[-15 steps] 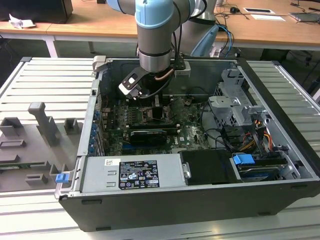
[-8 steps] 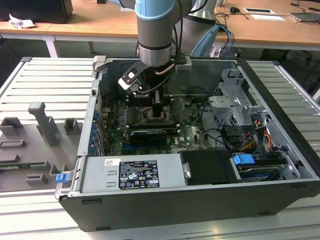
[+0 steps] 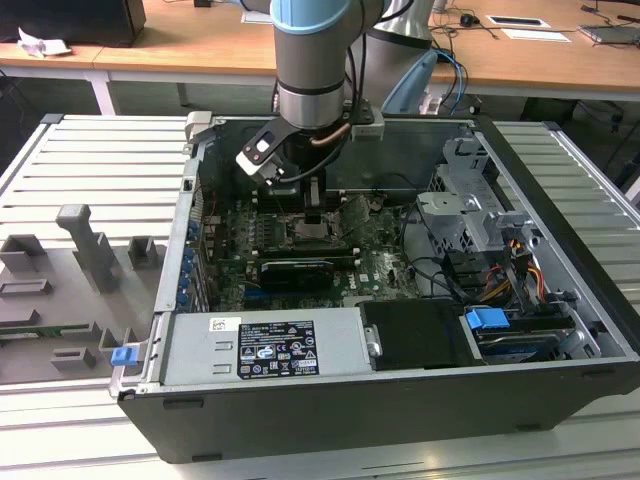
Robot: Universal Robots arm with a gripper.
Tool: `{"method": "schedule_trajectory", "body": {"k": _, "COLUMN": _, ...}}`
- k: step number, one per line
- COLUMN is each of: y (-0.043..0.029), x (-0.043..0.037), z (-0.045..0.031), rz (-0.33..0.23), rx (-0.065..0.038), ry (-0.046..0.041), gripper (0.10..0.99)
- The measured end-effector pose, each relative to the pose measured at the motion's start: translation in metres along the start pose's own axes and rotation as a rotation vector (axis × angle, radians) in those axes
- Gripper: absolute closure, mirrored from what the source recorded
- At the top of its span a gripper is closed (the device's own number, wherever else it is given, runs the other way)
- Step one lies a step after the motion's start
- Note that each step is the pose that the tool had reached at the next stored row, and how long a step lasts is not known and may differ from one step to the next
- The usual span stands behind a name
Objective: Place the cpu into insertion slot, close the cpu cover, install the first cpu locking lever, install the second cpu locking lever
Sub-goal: 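Place the cpu into insertion slot, then close the cpu cover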
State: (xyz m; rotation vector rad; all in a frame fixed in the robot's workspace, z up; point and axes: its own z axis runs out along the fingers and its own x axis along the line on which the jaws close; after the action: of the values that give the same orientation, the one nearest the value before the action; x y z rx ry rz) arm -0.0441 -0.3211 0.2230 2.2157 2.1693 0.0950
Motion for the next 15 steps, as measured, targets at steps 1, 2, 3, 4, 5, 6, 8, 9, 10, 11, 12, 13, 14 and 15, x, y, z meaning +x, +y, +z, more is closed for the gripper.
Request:
{"method": "schedule_trajectory", "body": {"k": 1, "y": 0.0001, "x": 0.0000, "z": -0.0006, "rz": 0.000, "rx": 0.000, "ry": 0.0000, "gripper": 0.980}}
{"method": "schedule_trajectory", "body": {"k": 2, "y": 0.0001, "x": 0.0000, "z": -0.0012, "rz": 0.000, "rx": 0.000, "ry": 0.0000, "gripper": 0.980}}
{"method": "schedule_trajectory", "body": {"k": 3, "y": 0.0002, "x": 0.0000, "z": -0.0023, "rz": 0.000, "rx": 0.000, "ry": 0.0000, "gripper": 0.980}}
{"method": "schedule_trajectory", "body": {"k": 4, "y": 0.0002, "x": 0.0001, "z": -0.0028, "rz": 0.000, "rx": 0.000, "ry": 0.0001, "gripper": 0.980}}
{"method": "schedule_trajectory", "body": {"k": 5, "y": 0.0003, "x": 0.0001, "z": -0.0034, "rz": 0.000, "rx": 0.000, "ry": 0.0000, "gripper": 0.980}}
{"method": "schedule_trajectory", "body": {"k": 6, "y": 0.0003, "x": 0.0001, "z": -0.0044, "rz": 0.000, "rx": 0.000, "ry": 0.0000, "gripper": 0.980}}
{"method": "schedule_trajectory", "body": {"k": 8, "y": 0.0004, "x": 0.0001, "z": -0.0051, "rz": 0.001, "rx": 0.000, "ry": 0.0001, "gripper": 0.980}}
{"method": "schedule_trajectory", "body": {"k": 9, "y": 0.0011, "x": 0.0000, "z": -0.0052, "rz": 0.002, "rx": 0.000, "ry": -0.0001, "gripper": 0.980}}
{"method": "schedule_trajectory", "body": {"k": 10, "y": 0.0032, "x": 0.0000, "z": -0.0050, "rz": 0.003, "rx": 0.000, "ry": -0.0003, "gripper": 0.980}}
{"method": "schedule_trajectory", "body": {"k": 11, "y": 0.0061, "x": 0.0001, "z": -0.0048, "rz": 0.003, "rx": 0.001, "ry": -0.0002, "gripper": 0.980}}
{"method": "schedule_trajectory", "body": {"k": 12, "y": 0.0076, "x": 0.0001, "z": -0.0047, "rz": 0.004, "rx": 0.002, "ry": -0.0002, "gripper": 0.980}}
{"method": "schedule_trajectory", "body": {"k": 13, "y": 0.0120, "x": -0.0001, "z": -0.0044, "rz": 0.005, "rx": 0.002, "ry": -0.0004, "gripper": 0.980}}
{"method": "schedule_trajectory", "body": {"k": 14, "y": 0.0128, "x": -0.0001, "z": -0.0042, "rz": 0.005, "rx": 0.002, "ry": -0.0004, "gripper": 0.980}}
{"method": "schedule_trajectory", "body": {"k": 15, "y": 0.0130, "x": -0.0001, "z": -0.0042, "rz": 0.006, "rx": 0.002, "ry": -0.0005, "gripper": 0.980}}
